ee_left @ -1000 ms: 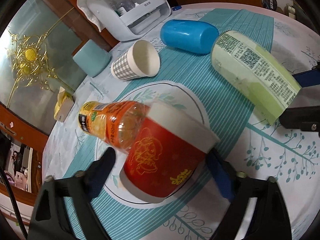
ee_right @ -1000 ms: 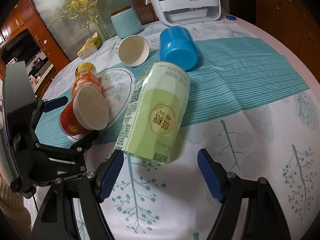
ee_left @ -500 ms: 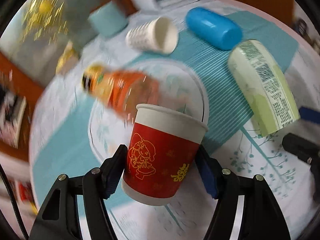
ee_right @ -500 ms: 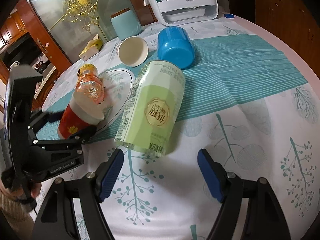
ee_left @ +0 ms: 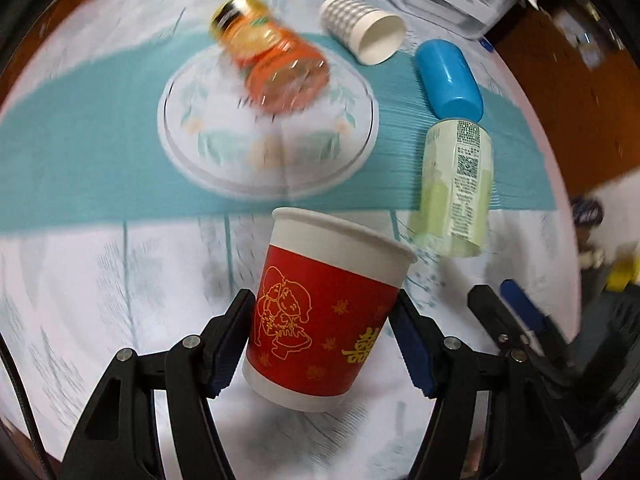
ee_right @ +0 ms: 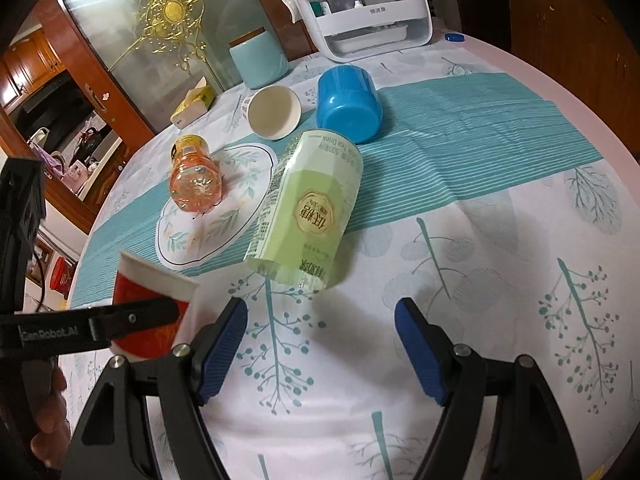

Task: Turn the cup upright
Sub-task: 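Rotate the held red cup upright with the left gripper, rim up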

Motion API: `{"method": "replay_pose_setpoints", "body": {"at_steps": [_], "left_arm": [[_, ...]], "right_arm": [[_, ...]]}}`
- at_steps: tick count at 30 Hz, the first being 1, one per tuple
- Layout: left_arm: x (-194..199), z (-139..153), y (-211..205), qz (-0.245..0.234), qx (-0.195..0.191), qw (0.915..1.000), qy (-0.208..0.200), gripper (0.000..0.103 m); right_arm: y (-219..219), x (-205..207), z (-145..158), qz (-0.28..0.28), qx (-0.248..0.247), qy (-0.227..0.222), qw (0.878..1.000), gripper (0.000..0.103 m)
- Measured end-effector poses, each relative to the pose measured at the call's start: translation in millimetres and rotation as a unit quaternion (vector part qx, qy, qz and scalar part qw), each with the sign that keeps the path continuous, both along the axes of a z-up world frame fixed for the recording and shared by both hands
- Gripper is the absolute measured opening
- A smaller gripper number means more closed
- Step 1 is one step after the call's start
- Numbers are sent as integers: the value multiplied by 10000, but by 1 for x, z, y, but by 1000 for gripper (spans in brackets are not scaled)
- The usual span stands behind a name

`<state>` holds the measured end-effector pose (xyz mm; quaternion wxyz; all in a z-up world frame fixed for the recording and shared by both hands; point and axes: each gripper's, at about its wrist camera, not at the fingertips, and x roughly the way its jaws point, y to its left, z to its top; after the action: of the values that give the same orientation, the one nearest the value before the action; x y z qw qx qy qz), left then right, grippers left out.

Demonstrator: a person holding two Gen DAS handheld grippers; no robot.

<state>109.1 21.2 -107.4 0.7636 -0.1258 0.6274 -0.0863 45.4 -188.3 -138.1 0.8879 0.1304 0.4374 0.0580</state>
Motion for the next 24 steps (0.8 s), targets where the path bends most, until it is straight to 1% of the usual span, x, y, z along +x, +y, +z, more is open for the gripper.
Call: {"method": "replay_pose_setpoints", "body": {"at_steps": [2, 5, 9, 14, 18, 20, 22, 24], "left_arm": [[-12, -3, -4, 225, -190, 9995, 130, 67], [-25, -12, -2, 486, -375, 9979, 189, 67], [-38, -29, -4, 725, -630, 9948, 328, 67], [-52, -34, -4, 869, -643, 9941, 116, 68], [-55, -38, -5, 881, -623, 9940, 177, 68], [-59, -37, -5, 848, -564, 9948, 82, 68], [-58, -37, -5, 835, -621, 9945, 99, 72], [-57, -36, -4, 839, -711, 9939, 95, 78]], "right_arm": [[-1, -5, 2, 21, -6, -32, 10000, 77], [-3, -9, 4, 48, -9, -25, 10000, 77], [-4, -15, 2, 54, -12, 22, 10000, 77], [-6, -20, 3, 65, -36, 13, 10000, 77], [-6, -21, 1, 76, -30, 47, 10000, 77], [-6, -21, 1, 101, -29, 45, 9999, 77], [-4, -22, 2, 128, -68, 27, 9999, 77], [-2, -22, 3, 175, -100, 11, 9998, 77]]}}
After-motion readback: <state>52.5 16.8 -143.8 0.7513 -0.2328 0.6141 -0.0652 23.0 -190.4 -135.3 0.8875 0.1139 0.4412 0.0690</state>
